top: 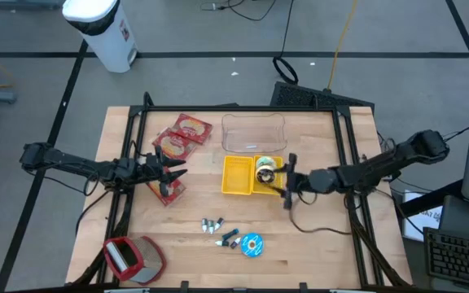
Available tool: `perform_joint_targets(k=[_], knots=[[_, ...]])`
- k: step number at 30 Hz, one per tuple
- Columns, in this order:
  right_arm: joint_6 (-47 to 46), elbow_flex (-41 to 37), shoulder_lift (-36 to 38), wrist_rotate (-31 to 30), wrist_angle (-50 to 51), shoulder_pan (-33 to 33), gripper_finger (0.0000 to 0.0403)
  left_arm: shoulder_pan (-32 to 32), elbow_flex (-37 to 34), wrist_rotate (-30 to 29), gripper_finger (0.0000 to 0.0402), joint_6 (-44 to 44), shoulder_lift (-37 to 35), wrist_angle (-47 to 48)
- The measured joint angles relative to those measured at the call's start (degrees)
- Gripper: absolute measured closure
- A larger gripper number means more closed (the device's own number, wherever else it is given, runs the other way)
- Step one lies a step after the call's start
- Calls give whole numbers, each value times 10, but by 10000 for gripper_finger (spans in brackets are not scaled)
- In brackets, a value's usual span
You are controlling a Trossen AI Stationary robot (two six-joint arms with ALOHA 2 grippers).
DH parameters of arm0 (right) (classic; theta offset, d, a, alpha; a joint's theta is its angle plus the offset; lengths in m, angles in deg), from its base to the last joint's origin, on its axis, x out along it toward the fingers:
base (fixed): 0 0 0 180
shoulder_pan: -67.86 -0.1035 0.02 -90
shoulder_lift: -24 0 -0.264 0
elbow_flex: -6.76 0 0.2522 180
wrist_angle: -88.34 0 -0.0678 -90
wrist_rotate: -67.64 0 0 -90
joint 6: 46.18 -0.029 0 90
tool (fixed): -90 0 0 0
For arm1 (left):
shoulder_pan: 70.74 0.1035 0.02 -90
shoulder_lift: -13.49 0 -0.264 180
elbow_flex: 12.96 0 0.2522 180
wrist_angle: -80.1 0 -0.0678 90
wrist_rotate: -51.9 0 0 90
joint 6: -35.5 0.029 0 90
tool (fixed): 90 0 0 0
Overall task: Pick & Place Food Item
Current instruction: Put the blue donut into the right yellow bin
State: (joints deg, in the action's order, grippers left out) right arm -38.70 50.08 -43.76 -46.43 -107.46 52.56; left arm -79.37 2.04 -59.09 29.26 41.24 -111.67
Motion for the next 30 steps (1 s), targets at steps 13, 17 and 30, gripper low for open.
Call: perform_joint_targets(k=[13, 17, 30], knots=[[-88, 246, -151, -137, 163, -242, 168, 0, 0, 0, 249, 0, 0, 0], [-185, 374, -245, -149, 301, -262, 170, 0, 0, 0, 249, 0, 0, -1], [-631, 463, -364, 25, 513, -205, 176, 0, 0, 0, 249, 0, 0, 0]])
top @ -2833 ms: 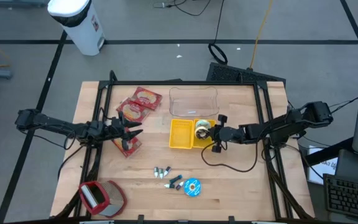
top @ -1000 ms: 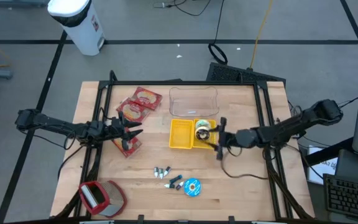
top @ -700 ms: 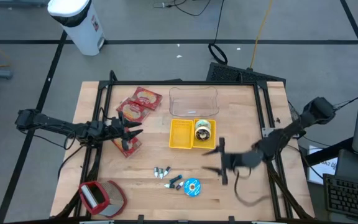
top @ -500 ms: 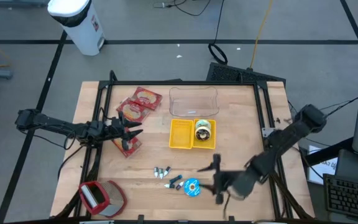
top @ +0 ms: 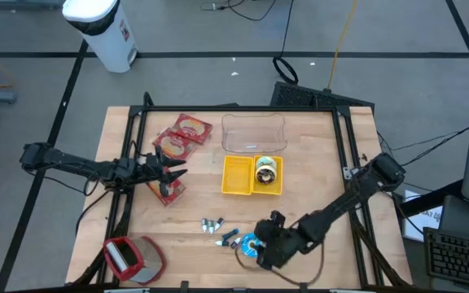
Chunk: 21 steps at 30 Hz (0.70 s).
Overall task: Pick & Place Food Item
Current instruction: Put the blue donut into the right yellow bin
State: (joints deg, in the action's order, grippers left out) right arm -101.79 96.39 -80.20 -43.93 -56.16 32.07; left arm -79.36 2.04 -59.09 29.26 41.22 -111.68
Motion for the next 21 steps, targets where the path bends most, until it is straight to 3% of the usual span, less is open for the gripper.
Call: perform_joint_targets(k=[7, 15, 21], knots=[[-109, -72, -1, 60, -65, 32, 175, 0, 0, 0, 249, 0, 0, 0], [-112, -192, 0, 101, -320, 43, 181, 0, 0, 0, 249, 0, 0, 0], [-112, -244, 0, 96, -394, 42, 191, 0, 0, 0, 249, 0, 0, 0]])
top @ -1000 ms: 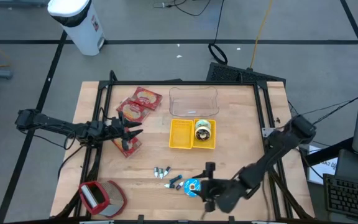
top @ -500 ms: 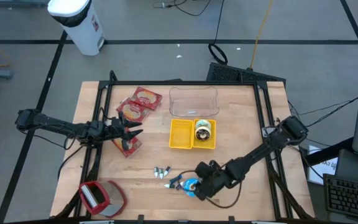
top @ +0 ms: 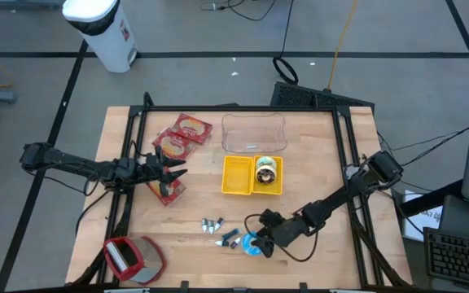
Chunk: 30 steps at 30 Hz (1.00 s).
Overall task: Pick & Place Food Item
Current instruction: Put the blue donut into the right yellow bin
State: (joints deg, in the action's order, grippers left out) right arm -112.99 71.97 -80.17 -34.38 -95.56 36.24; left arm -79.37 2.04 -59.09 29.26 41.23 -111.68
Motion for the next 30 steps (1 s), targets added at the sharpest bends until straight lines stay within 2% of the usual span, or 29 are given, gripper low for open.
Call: perform_joint_targets(k=[10, 14, 22, 30], knots=[[-19, -5, 23, 0, -12, 0, 208, 0, 0, 0, 249, 0, 0, 0], [-15, -4, 38, -21, -8, -7, 215, 0, 0, 0, 249, 0, 0, 0], [-71, -5, 36, -28, 80, -19, 226, 0, 0, 0, 249, 0, 0, 0], [-64, -4, 24, -29, 55, -26, 224, 0, 0, 0, 249, 0, 0, 0]])
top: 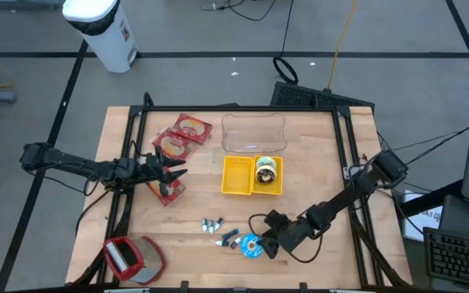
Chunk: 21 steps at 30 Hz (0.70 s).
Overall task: Pick & Place Food Item
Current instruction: Put the blue donut into the right yellow bin
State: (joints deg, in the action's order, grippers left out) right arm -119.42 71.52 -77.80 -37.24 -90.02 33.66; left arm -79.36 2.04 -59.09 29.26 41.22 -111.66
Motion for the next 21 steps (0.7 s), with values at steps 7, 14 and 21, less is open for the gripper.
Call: perform_joint_targets(k=[7, 14, 21], knots=[[-13, 0, -35, 18, -47, 0, 234, 0, 0, 0, 249, 0, 0, 0], [-13, 0, -41, 31, -56, 0, 238, 0, 0, 0, 249, 0, 0, 0], [8, 0, -41, 39, -70, 0, 282, 0, 0, 0, 249, 0, 0, 0]])
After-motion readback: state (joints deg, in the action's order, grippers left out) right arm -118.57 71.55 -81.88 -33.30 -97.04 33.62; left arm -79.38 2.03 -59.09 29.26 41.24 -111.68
